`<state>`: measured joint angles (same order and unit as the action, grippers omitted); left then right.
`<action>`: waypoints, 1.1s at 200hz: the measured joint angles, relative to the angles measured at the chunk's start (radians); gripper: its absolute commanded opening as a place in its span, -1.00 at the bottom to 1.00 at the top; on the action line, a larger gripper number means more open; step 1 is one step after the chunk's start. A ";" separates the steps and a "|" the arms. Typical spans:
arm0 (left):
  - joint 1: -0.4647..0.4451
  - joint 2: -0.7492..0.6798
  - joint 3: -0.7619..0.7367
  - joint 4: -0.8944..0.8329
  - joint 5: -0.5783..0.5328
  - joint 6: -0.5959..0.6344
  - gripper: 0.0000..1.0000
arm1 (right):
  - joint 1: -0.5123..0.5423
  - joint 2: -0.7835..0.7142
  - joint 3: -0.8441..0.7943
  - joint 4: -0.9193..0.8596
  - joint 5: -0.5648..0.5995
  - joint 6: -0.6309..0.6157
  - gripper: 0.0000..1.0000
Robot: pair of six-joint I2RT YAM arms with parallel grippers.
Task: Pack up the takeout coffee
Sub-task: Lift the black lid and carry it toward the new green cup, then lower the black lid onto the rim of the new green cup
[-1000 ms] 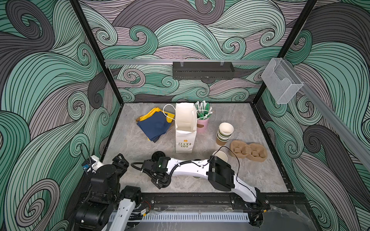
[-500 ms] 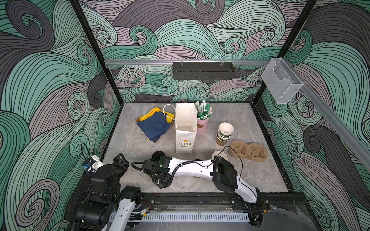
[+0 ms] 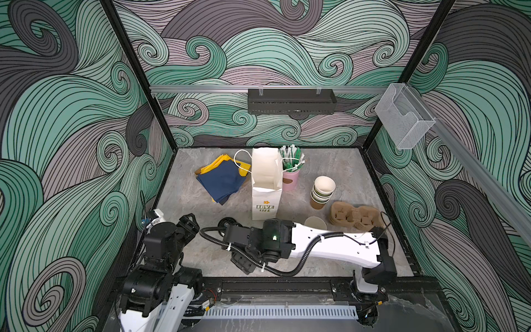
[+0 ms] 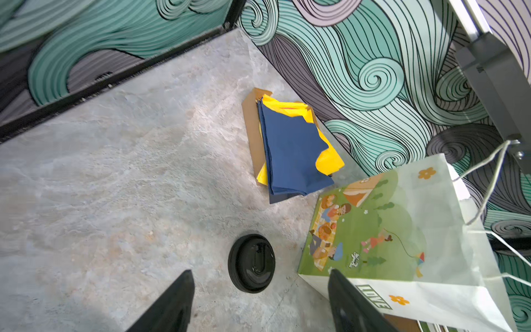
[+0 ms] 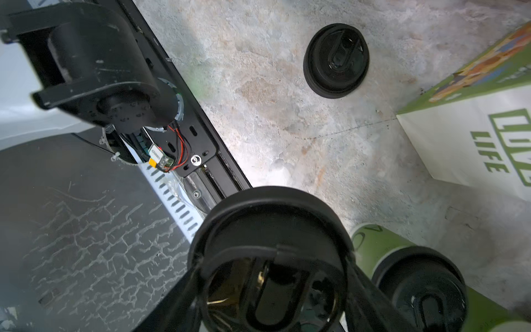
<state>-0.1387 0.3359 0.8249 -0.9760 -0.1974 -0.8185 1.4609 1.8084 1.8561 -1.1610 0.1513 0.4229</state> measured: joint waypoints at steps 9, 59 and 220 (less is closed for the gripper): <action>0.000 0.008 -0.012 0.018 0.022 0.003 0.51 | 0.006 -0.033 -0.008 -0.032 0.011 0.012 0.39; 0.000 0.045 -0.052 0.093 0.086 0.008 0.51 | 0.011 -0.229 -0.098 -0.177 0.069 0.115 0.39; 0.000 0.071 -0.136 0.195 0.164 0.004 0.51 | -0.523 -0.677 -0.599 -0.299 0.048 0.222 0.40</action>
<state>-0.1387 0.4068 0.6888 -0.7811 -0.0334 -0.8146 0.9382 1.1313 1.2572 -1.4597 0.1989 0.6453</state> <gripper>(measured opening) 0.753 0.701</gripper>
